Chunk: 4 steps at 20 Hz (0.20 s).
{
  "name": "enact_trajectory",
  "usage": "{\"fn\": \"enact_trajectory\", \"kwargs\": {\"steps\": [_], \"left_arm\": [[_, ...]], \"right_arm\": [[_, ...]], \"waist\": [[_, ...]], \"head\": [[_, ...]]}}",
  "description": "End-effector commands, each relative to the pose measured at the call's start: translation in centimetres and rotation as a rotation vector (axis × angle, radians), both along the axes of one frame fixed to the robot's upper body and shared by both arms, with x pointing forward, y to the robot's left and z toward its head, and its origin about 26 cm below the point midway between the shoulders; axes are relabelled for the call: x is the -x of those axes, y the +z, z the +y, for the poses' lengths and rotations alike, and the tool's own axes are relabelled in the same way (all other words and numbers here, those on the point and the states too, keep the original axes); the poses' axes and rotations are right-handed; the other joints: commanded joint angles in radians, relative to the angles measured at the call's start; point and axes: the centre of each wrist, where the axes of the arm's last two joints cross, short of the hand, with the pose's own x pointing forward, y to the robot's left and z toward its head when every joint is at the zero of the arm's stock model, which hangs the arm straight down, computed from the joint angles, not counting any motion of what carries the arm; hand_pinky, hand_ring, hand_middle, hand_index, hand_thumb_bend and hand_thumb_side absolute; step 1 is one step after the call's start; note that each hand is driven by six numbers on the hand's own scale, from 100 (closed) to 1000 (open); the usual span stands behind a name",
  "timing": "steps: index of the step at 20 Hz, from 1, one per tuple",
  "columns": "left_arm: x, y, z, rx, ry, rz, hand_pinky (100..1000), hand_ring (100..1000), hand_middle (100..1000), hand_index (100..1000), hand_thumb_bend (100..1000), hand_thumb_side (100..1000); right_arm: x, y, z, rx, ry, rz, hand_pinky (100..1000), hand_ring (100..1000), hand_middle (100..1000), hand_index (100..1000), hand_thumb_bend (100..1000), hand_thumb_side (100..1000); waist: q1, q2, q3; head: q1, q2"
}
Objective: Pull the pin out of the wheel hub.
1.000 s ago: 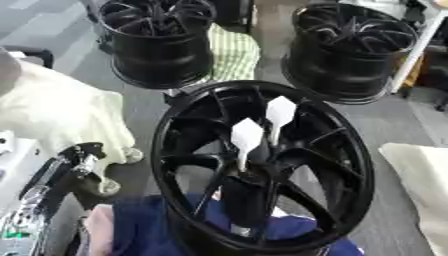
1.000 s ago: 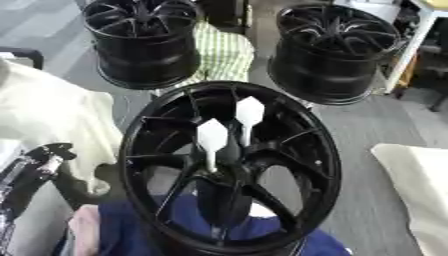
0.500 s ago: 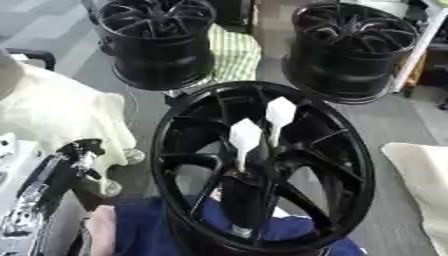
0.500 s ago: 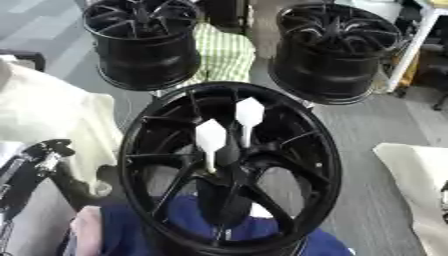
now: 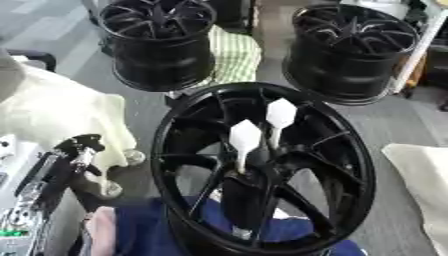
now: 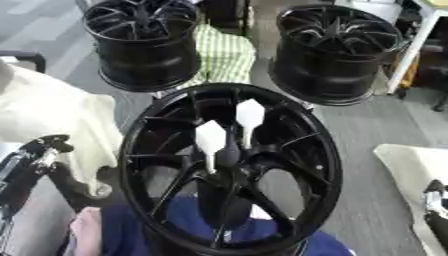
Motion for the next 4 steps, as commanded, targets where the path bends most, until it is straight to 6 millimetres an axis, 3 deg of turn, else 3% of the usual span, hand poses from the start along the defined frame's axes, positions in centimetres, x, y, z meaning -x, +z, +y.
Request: {"fn": "enact_trajectory", "kwargs": {"steps": [1,4], "left_arm": [[-0.06,0.87,-0.07,-0.009,0.001,-0.027,484,819,616,786,139,518],[-0.04,0.83,-0.11,-0.005,0.011,-0.023,482,816,612,786,125,517]], "right_arm": [[-0.09,0.33,-0.07,0.0,0.011,-0.013,538,535,601,797,220,305],[-0.12,0.38,-0.09,-0.002,0.011,-0.013,538,533,597,796,212,302]], "waist": [[0.003,-0.006,-0.001],[0.003,-0.007,0.0]], "head": [[0.003,-0.012],[0.005,-0.01]]}}
